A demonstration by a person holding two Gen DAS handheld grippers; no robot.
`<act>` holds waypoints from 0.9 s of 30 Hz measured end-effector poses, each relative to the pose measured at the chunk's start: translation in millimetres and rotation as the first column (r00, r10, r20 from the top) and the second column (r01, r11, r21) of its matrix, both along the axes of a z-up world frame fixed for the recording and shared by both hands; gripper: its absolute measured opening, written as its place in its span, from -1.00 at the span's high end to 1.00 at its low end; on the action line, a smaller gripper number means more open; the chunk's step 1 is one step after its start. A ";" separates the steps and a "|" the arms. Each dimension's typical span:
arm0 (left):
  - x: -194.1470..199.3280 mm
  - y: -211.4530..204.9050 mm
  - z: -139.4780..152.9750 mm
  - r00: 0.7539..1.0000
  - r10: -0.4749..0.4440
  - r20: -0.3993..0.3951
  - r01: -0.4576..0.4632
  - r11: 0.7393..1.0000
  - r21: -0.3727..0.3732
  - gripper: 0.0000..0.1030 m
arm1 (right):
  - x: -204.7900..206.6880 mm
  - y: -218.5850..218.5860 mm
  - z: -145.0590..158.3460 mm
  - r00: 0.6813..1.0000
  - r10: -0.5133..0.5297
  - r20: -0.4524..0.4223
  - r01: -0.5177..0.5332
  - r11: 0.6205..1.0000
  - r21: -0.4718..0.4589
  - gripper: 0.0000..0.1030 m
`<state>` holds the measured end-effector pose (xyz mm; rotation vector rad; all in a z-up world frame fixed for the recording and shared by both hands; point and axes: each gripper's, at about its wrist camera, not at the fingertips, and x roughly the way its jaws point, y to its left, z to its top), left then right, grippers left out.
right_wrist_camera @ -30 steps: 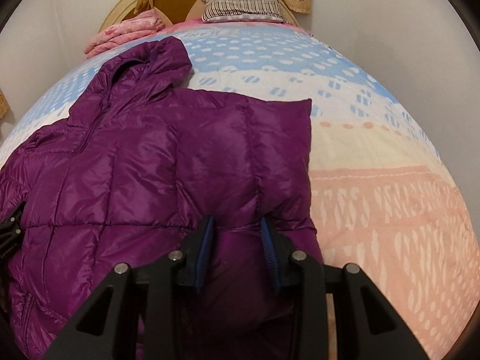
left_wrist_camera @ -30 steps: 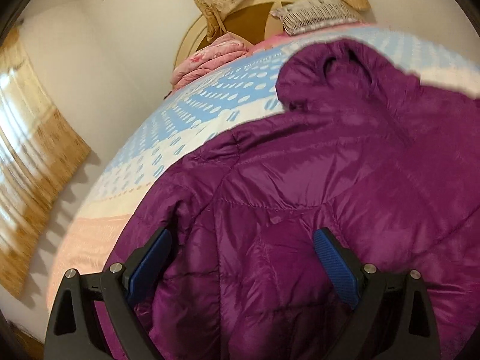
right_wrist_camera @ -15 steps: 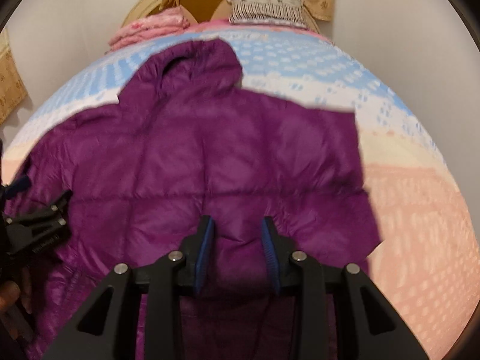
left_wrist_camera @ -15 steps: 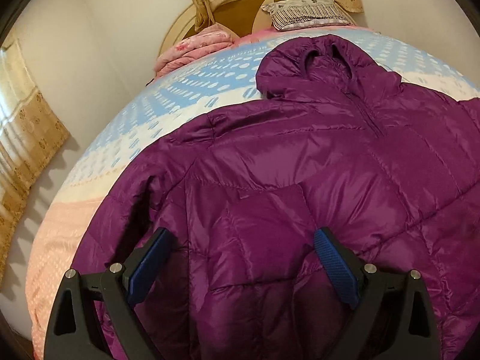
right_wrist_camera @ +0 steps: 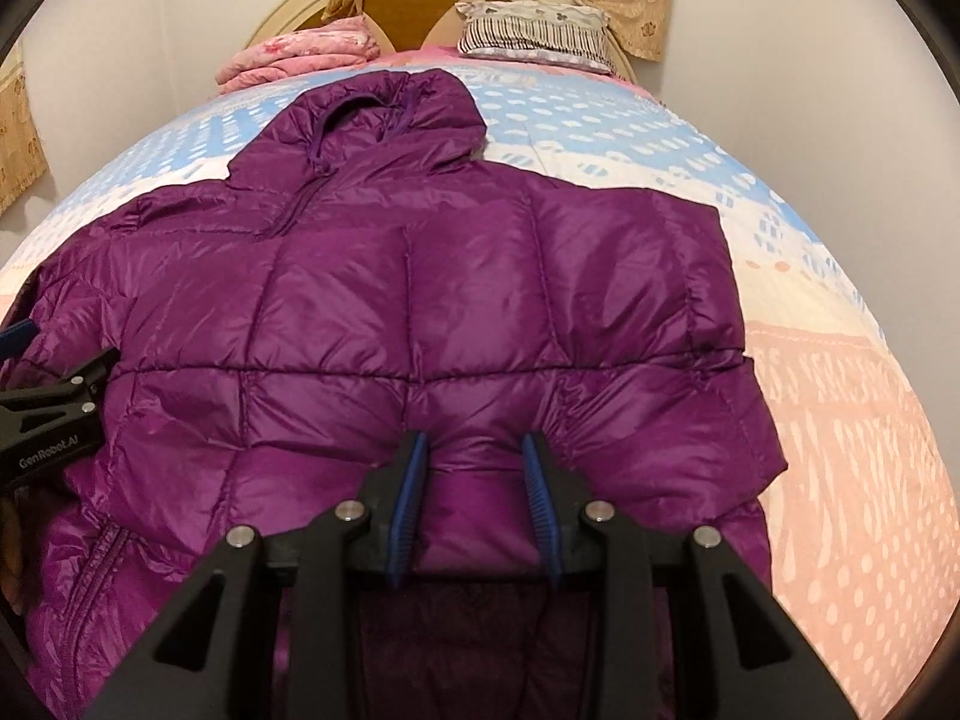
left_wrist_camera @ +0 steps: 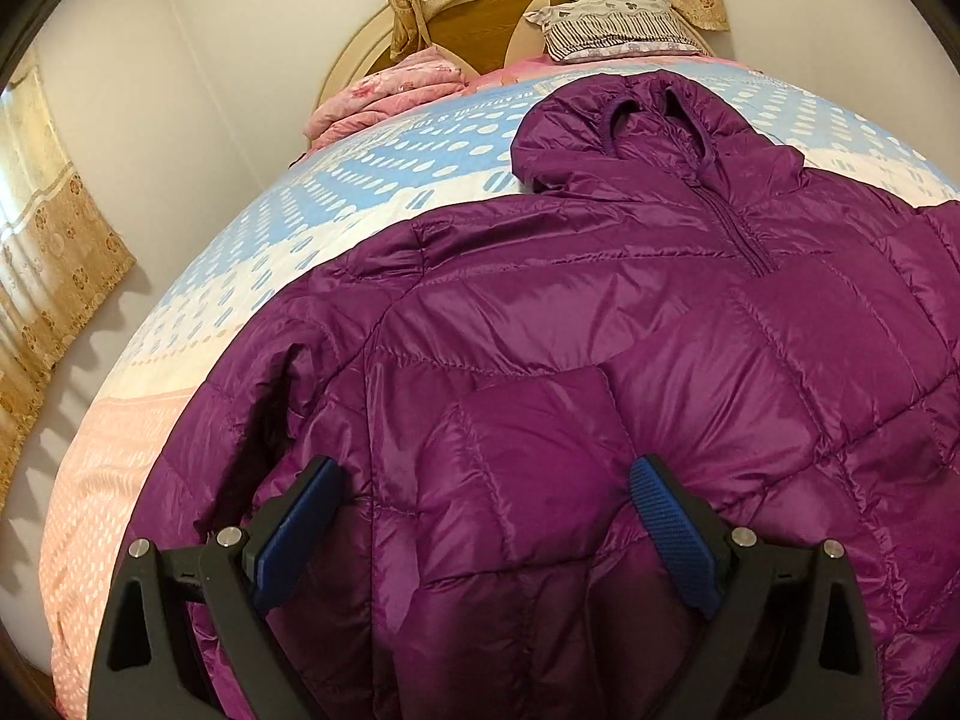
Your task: Fold large clothes
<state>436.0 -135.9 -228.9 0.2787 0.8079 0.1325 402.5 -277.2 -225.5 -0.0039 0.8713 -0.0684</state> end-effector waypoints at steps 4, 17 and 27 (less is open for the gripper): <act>0.3 -0.3 -0.5 1.000 0.000 -0.001 0.000 1.000 -0.001 -0.90 | 1.3 2.4 -0.3 1.000 -0.001 -0.003 0.000 1.000 -0.017 0.28; 2.7 0.4 -1.0 1.000 -0.001 -0.018 0.001 1.000 -0.007 -0.91 | 3.7 13.0 -2.4 1.000 -0.001 -0.016 0.000 0.995 -0.105 0.28; -8.8 22.2 40.3 1.000 -0.012 0.002 0.012 0.999 -0.036 -0.91 | -6.9 0.2 20.3 0.998 -0.068 0.012 0.069 0.991 -0.114 -0.58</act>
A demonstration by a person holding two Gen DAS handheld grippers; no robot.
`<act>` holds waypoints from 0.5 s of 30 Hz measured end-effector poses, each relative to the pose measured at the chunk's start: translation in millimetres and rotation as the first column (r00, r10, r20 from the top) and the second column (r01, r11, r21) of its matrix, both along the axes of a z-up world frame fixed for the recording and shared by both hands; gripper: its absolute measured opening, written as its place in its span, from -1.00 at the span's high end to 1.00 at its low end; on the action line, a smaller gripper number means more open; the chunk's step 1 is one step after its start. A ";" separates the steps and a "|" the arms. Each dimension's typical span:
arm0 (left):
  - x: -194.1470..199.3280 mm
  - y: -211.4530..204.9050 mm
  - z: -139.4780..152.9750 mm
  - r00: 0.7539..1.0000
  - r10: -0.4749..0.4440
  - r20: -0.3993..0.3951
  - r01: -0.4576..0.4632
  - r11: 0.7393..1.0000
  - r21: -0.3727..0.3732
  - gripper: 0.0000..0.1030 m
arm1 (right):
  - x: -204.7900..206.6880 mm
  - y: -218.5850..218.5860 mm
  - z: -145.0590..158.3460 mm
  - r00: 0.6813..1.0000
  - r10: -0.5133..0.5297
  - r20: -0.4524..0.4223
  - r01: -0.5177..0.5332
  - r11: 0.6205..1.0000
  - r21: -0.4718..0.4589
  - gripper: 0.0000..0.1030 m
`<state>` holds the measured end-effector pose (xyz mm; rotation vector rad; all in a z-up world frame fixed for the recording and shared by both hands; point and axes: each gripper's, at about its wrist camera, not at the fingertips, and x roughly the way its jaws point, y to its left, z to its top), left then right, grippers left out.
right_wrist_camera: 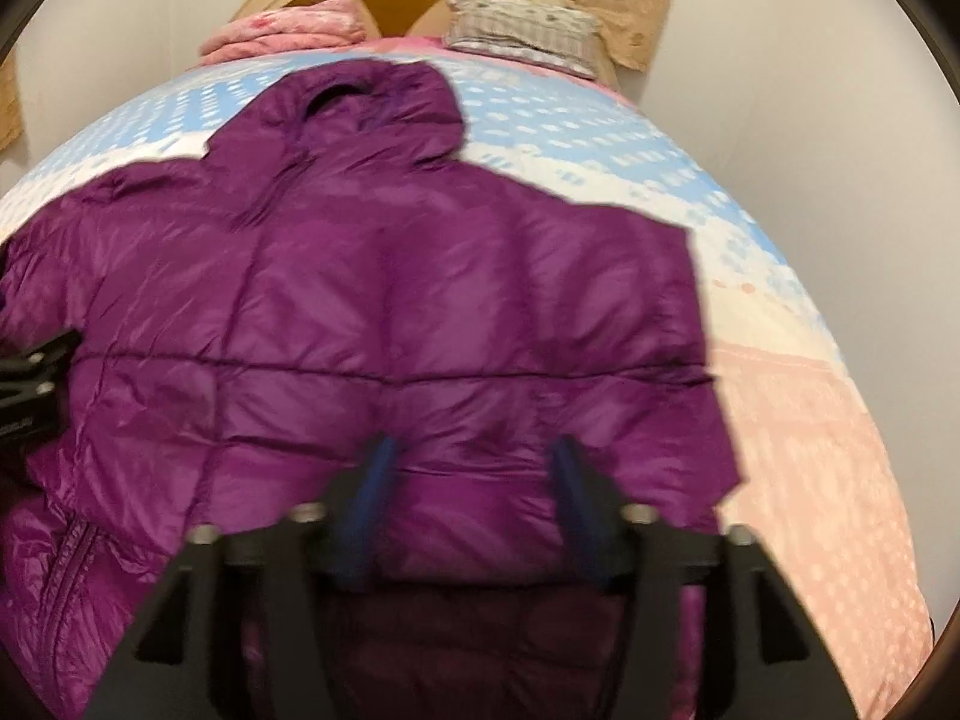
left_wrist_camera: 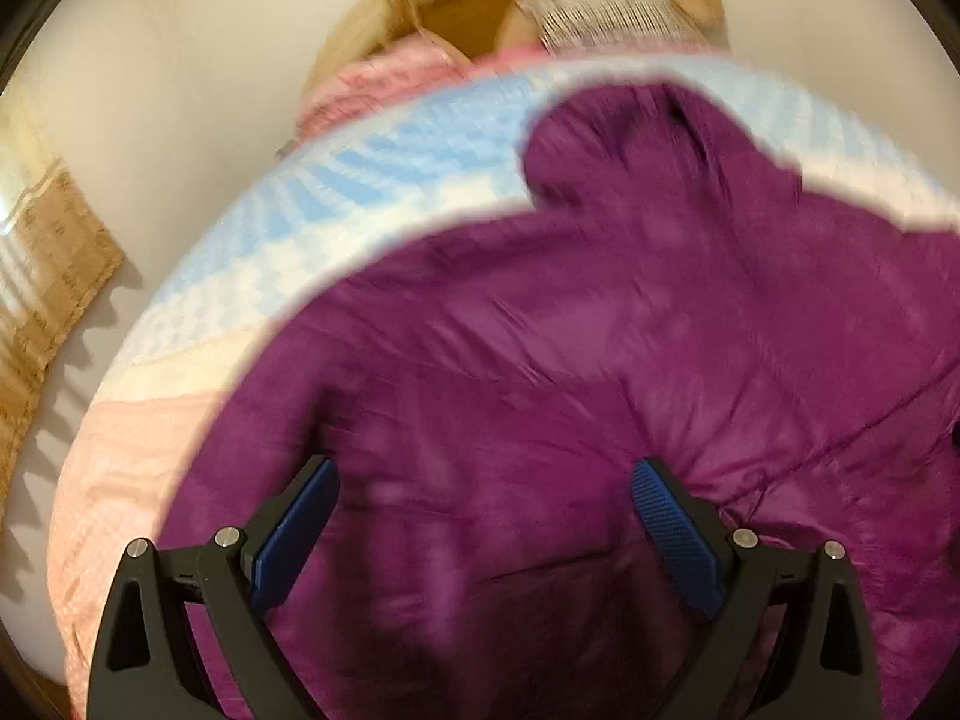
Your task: Fold large clothes
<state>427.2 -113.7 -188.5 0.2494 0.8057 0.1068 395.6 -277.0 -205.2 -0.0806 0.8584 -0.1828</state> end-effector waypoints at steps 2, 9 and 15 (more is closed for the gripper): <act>-17.1 15.7 21.1 0.999 -0.006 0.040 0.007 1.000 -0.005 -0.91 | -14.8 -1.5 14.7 0.998 0.005 0.060 -0.005 1.000 0.006 -0.77; -104.8 115.3 45.0 0.994 0.069 0.083 -0.069 0.998 -0.001 -0.91 | -77.7 24.9 34.1 0.988 0.116 0.099 -0.123 0.990 0.066 -0.80; -198.1 206.4 22.9 0.979 0.198 0.051 -0.199 0.980 0.015 -0.91 | -133.0 65.1 30.1 0.970 0.214 0.117 -0.221 0.974 0.045 -0.81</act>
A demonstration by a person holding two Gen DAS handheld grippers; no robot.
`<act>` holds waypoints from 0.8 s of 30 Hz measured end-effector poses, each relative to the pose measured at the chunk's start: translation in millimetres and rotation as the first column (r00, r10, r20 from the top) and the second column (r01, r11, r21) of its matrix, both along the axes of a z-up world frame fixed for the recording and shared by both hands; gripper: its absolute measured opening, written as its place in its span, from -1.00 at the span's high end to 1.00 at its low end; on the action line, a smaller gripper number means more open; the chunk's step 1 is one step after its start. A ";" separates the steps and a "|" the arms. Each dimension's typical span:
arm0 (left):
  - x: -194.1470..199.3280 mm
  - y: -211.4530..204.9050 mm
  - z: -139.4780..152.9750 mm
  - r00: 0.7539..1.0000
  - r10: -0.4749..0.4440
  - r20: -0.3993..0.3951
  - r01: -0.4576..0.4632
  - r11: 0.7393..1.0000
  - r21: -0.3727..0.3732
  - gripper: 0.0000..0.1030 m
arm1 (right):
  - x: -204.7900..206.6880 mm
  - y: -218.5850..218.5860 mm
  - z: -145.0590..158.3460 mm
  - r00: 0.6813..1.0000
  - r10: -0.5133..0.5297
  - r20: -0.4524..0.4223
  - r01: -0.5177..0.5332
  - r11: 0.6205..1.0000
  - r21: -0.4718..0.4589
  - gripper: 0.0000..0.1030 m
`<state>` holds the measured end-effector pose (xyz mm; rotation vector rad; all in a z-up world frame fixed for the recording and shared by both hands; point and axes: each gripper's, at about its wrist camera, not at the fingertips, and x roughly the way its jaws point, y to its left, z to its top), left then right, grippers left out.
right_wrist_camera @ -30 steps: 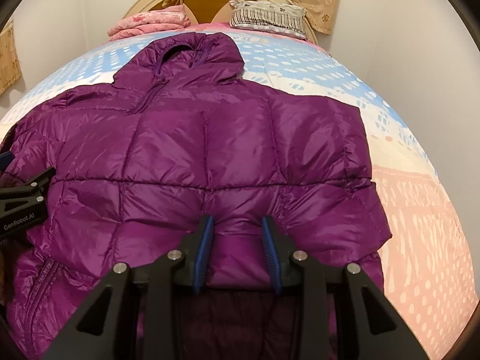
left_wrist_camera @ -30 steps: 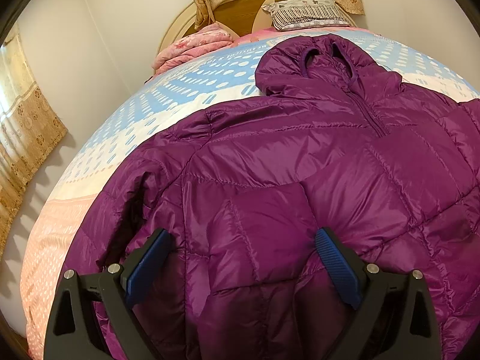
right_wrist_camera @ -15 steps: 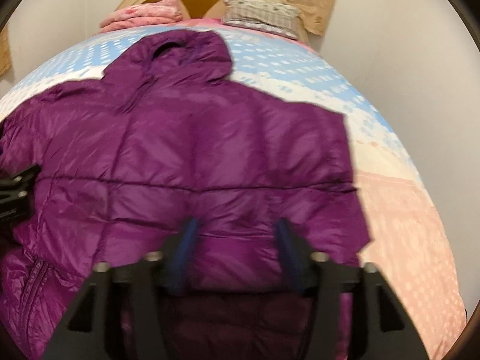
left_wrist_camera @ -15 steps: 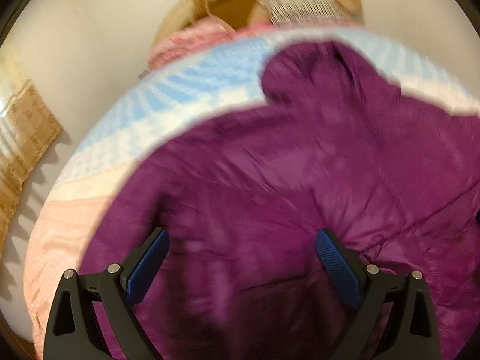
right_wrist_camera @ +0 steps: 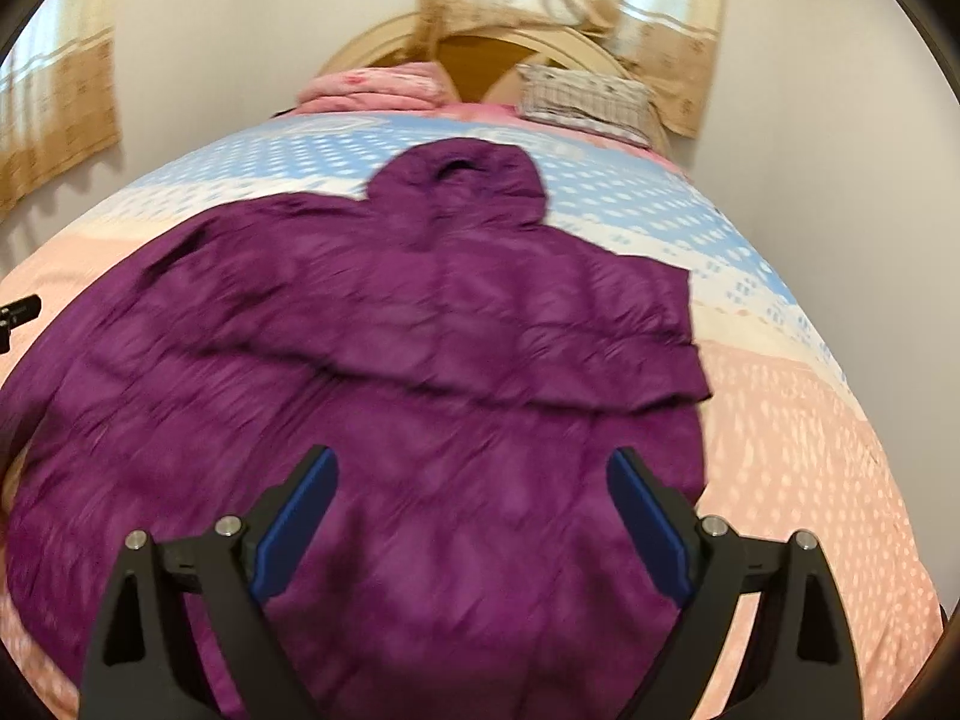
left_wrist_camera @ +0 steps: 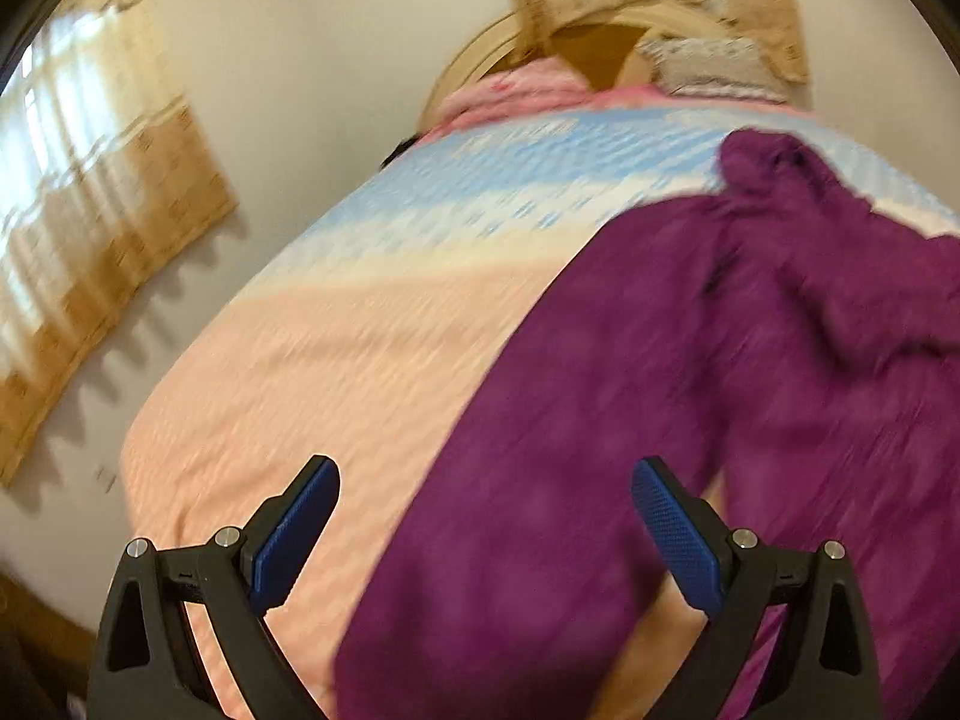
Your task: Fold large clothes
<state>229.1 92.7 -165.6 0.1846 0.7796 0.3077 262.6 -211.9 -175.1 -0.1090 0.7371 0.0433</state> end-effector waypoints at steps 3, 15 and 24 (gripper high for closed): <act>-31.7 29.7 -13.1 0.998 0.062 -0.033 -0.062 0.998 -0.013 -0.91 | -18.7 15.6 -2.3 1.000 0.026 0.000 -0.026 1.000 0.014 -0.82; -60.5 54.4 -59.4 0.993 0.044 -0.113 -0.067 0.976 -0.207 0.20 | -47.5 54.0 7.0 0.996 0.074 0.039 -0.077 0.995 0.070 -0.82; -56.2 49.7 27.8 0.995 0.034 0.096 -0.026 0.996 -0.087 1.00 | -54.9 22.6 14.3 0.998 -0.012 0.069 0.005 0.995 0.099 -0.82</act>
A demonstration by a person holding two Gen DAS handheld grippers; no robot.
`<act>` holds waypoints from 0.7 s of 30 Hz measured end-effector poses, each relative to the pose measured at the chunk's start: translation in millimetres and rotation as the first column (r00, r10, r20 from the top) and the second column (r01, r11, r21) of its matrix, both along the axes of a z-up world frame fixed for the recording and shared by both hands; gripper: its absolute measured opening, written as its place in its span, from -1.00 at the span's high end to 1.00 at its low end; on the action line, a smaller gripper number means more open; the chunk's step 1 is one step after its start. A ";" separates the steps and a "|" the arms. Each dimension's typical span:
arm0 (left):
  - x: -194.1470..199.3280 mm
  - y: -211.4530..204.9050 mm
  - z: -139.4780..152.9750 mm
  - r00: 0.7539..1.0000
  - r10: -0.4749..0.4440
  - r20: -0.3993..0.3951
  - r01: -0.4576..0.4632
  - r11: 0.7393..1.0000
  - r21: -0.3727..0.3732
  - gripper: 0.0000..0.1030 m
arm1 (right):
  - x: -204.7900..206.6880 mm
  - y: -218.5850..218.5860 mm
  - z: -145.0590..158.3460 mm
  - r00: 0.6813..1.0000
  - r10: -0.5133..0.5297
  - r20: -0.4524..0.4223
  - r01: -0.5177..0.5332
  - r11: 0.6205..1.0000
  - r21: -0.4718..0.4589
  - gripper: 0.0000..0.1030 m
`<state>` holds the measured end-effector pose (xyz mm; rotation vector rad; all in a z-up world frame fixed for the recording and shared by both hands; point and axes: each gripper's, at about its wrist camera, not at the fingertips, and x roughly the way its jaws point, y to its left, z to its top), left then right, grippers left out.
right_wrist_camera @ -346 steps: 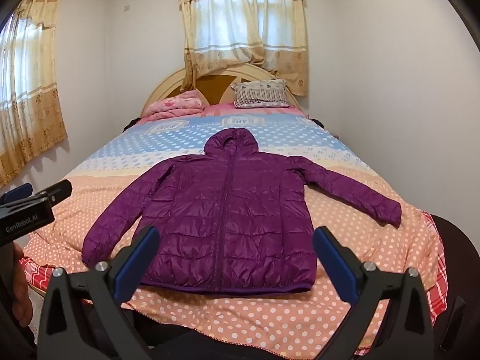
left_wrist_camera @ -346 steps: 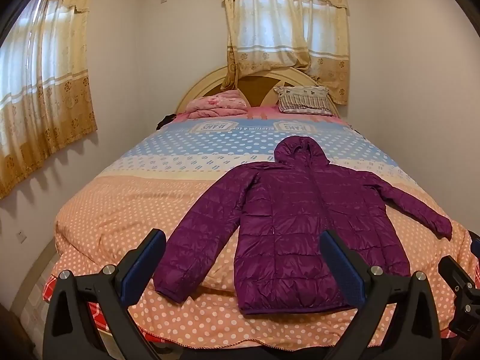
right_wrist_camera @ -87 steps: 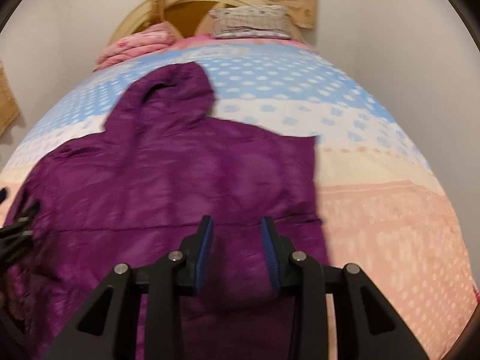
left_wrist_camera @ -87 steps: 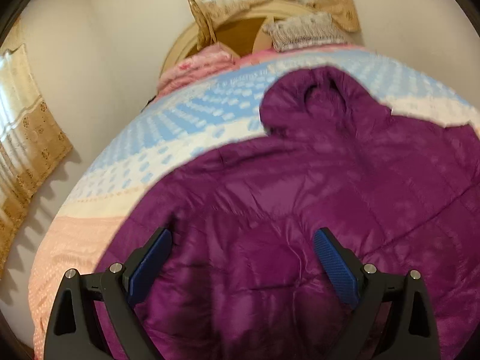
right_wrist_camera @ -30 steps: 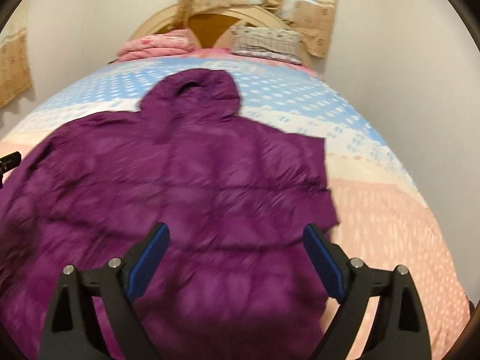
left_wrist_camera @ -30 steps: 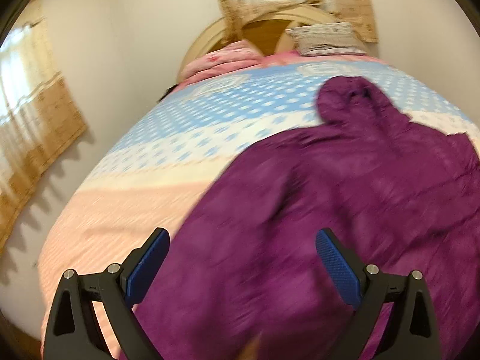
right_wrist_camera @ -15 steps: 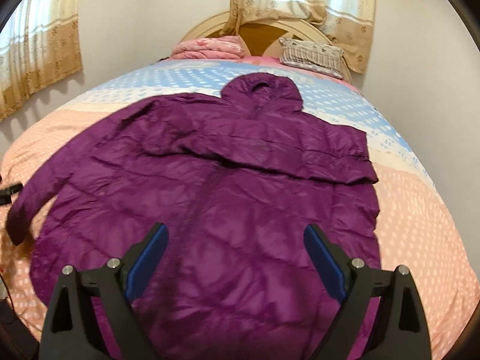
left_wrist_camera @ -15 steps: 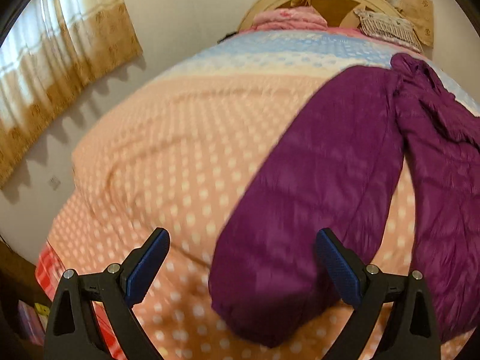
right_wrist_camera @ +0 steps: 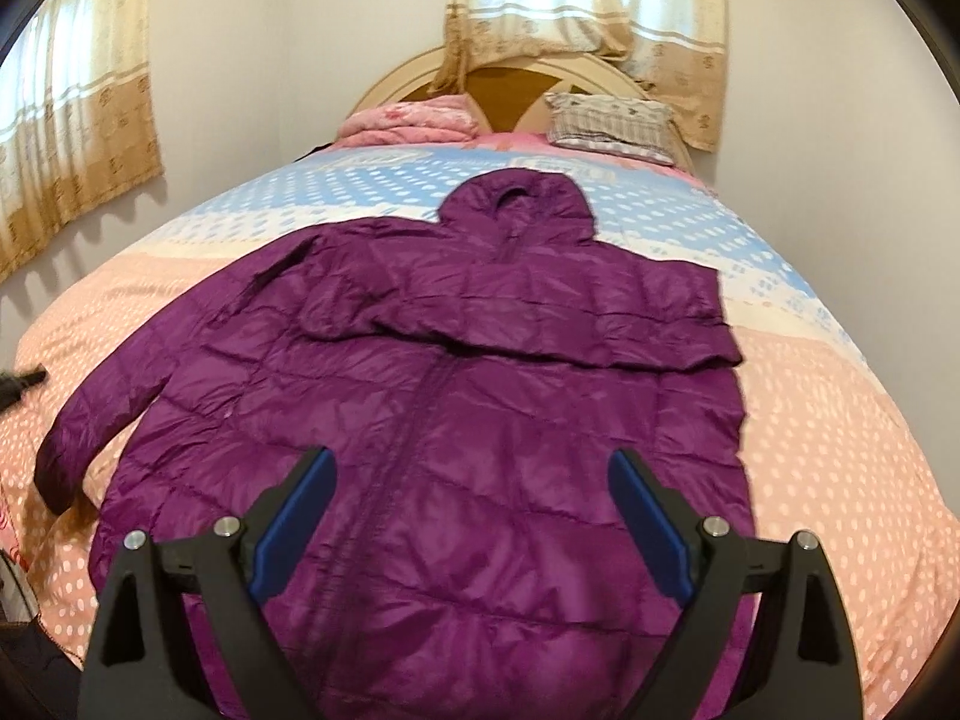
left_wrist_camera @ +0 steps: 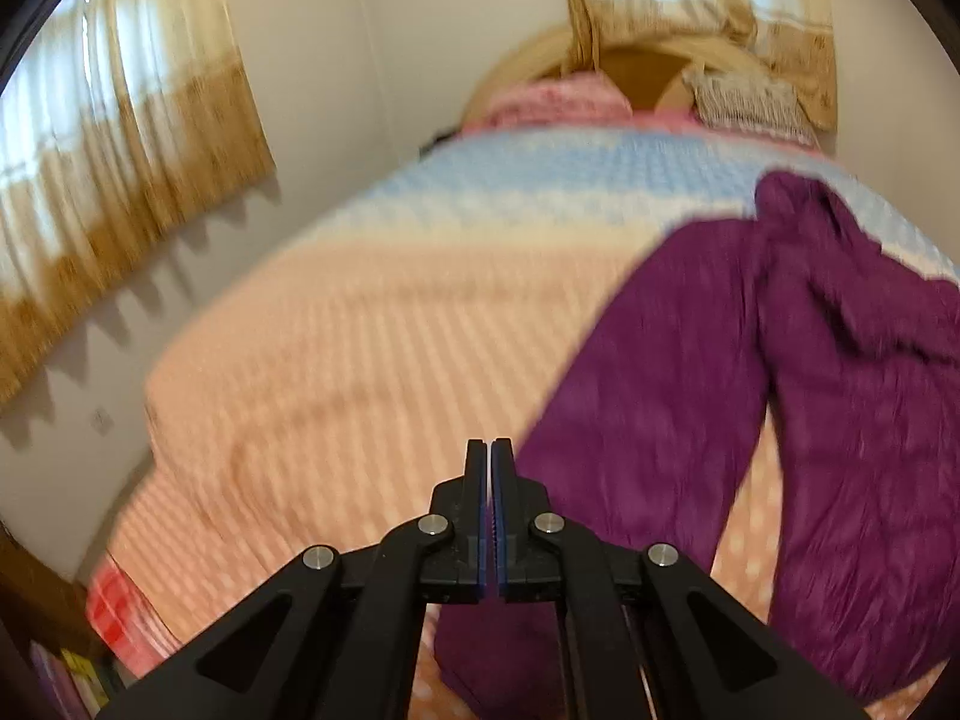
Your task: Fold large clothes
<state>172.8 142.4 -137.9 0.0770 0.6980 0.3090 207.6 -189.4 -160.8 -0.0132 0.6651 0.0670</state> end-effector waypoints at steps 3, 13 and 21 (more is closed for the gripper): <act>12.1 -5.0 30.8 0.998 -0.022 0.055 0.021 1.000 0.021 1.00 | -1.1 -19.6 -0.4 0.999 -0.054 -0.002 0.054 0.998 0.021 -0.82; 20.8 7.9 10.2 1.000 0.020 -0.007 -0.021 0.996 -0.082 -0.35 | -3.8 -58.6 -11.3 0.987 -0.159 -0.039 0.162 0.979 0.122 -0.88; 25.7 0.4 -43.4 0.992 0.046 -0.114 -0.060 0.991 -0.121 -0.80 | -7.3 -43.7 -16.6 0.993 -0.111 -0.040 0.115 0.989 0.098 -0.88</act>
